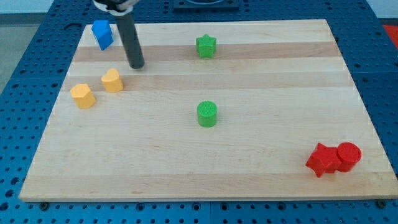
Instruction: Push the yellow heart closer to the closer to the yellow hexagon
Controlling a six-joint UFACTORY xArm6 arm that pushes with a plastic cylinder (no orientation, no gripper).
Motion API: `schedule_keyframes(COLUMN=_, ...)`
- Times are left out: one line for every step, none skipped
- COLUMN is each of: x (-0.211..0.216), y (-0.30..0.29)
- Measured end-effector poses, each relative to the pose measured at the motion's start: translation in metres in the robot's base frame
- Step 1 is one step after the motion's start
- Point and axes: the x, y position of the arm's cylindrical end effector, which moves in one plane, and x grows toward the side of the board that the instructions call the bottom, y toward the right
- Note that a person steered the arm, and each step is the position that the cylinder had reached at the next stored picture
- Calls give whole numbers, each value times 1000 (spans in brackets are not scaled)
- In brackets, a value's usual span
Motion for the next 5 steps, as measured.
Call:
schedule_keyframes(x=30, y=-3)
schedule_keyframes(x=37, y=-27)
schedule_keyframes(x=37, y=-49)
schedule_keyframes(x=37, y=-59)
schedule_keyframes(x=37, y=-64)
